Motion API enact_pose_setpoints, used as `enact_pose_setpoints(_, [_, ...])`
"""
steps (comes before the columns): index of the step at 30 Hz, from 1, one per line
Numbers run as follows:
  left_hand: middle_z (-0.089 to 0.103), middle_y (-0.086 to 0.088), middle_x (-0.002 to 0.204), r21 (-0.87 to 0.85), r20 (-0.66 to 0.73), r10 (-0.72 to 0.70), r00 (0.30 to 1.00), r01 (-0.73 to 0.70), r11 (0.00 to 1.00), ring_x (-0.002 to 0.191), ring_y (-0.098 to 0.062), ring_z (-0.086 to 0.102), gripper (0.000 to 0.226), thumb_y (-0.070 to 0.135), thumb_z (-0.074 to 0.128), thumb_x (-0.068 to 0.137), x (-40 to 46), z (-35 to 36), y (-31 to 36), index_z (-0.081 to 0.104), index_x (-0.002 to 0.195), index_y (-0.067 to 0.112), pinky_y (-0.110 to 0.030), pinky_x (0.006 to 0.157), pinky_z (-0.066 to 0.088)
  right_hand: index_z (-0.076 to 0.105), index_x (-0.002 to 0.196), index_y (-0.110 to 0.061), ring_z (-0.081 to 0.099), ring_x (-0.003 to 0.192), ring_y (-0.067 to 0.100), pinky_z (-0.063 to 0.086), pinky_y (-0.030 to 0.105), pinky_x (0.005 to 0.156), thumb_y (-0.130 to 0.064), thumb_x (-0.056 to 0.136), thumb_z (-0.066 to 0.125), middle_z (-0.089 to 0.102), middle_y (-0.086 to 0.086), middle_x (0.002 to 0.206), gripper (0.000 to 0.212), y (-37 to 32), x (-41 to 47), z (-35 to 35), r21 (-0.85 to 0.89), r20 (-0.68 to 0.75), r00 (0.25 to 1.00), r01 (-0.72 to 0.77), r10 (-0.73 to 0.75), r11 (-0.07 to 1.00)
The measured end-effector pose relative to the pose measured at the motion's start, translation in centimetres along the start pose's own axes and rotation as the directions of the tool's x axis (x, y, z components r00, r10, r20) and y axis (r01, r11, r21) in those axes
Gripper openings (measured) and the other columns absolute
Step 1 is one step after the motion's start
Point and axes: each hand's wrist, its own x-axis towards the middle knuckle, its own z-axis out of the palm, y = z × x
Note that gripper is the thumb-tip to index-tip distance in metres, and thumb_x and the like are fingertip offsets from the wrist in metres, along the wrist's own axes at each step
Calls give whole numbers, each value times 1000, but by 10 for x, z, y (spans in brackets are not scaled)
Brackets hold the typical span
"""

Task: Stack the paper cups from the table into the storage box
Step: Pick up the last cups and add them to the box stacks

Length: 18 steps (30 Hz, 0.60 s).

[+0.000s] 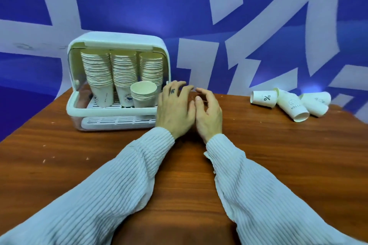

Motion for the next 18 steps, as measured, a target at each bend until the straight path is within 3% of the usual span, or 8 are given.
enact_pose_setpoints(5, [49, 0, 147, -230, 188, -55, 981, 99, 968, 138, -20, 36, 48, 32, 61, 93, -13, 53, 58, 53, 140, 23, -43, 116, 35, 60, 131, -31, 56, 122, 12, 47, 44, 108, -31, 98, 55, 63, -12, 127, 33, 52, 22, -83, -237, -120, 989, -117, 90, 964])
enact_pose_setpoints(10, [37, 5, 155, -246, 430, 152, 890, -47, 968, 145, -17, 28, 57, 40, 60, 95, -35, 76, 69, 43, 148, 29, -42, 118, 32, 55, 133, -31, 66, 98, 16, 50, 48, 100, -26, 97, 54, 51, -6, 140, 37, 96, 48, -142, -383, -238, 940, -321, 244, 866])
enact_pose_setpoints(14, [35, 9, 154, -284, 424, 138, 895, -14, 959, 143, -13, 30, 57, 43, 60, 95, -32, 76, 67, 41, 148, 31, -41, 117, 35, 60, 126, -27, 61, 118, 26, 47, 43, 103, -26, 95, 56, 42, -3, 154, 32, 126, 79, -159, -365, -323, 894, -420, 310, 831])
enact_pose_setpoints(18, [33, 12, 153, -287, 428, 110, 897, 20, 958, 142, -11, 31, 57, 45, 58, 95, -29, 79, 67, 40, 148, 32, -41, 115, 39, 63, 110, -16, 58, 116, 23, 42, 33, 97, -19, 94, 58, 56, 3, 132, 17, 152, 108, -168, -344, -374, 868, -458, 328, 820])
